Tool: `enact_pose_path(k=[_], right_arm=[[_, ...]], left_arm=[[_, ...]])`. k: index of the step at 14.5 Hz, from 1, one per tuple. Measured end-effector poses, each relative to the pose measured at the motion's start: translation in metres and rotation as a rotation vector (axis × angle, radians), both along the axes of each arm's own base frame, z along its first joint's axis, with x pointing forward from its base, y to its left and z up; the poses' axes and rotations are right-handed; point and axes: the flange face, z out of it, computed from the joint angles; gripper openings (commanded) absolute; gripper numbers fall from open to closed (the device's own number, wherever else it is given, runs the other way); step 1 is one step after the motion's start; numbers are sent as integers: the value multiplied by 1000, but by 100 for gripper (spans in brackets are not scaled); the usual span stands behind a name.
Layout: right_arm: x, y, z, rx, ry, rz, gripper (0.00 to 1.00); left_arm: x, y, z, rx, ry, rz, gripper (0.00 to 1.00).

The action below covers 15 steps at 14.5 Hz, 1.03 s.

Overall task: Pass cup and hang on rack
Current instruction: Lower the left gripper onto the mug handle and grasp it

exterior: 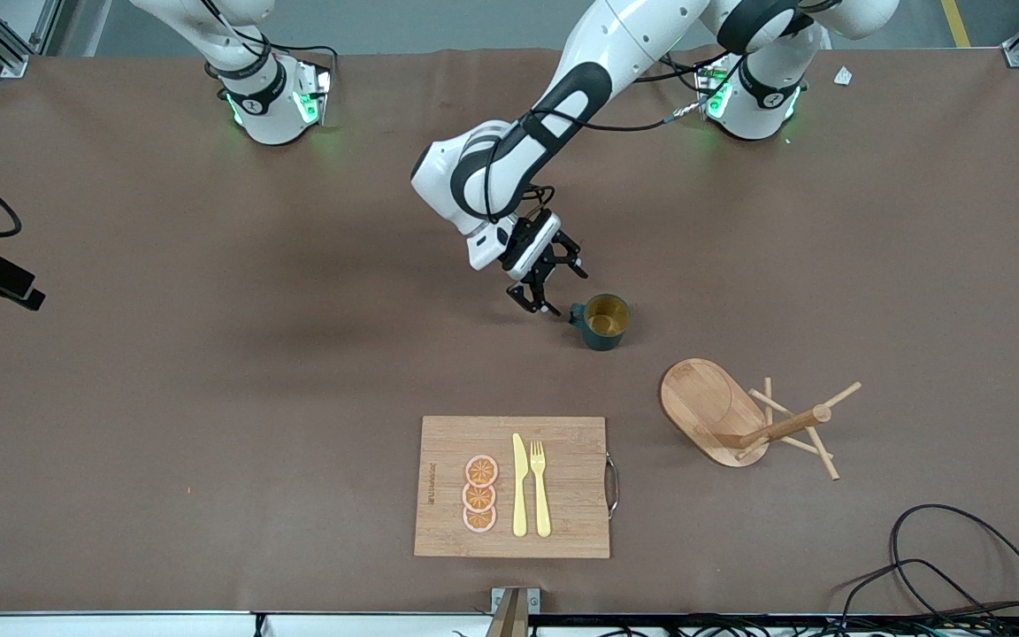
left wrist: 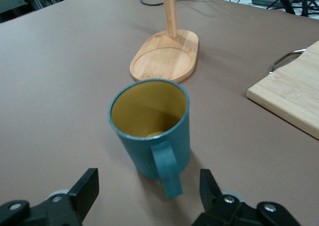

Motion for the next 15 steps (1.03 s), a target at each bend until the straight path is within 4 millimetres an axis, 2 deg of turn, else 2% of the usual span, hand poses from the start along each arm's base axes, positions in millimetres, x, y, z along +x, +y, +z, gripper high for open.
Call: enact_pose_path(k=[4, 8, 12, 15], right_arm=[[0, 0, 0, 0, 0, 0, 100], [0, 0, 0, 0, 0, 0, 100], [0, 0, 0, 0, 1, 0, 100], [0, 0, 0, 0, 2, 0, 100]], left_arm=[[-7, 1, -21, -4, -29, 34, 75], [-3, 3, -28, 21, -58, 1, 63], [-4, 8, -48, 52, -54, -13, 50], [-3, 8, -48, 53, -54, -12, 43]])
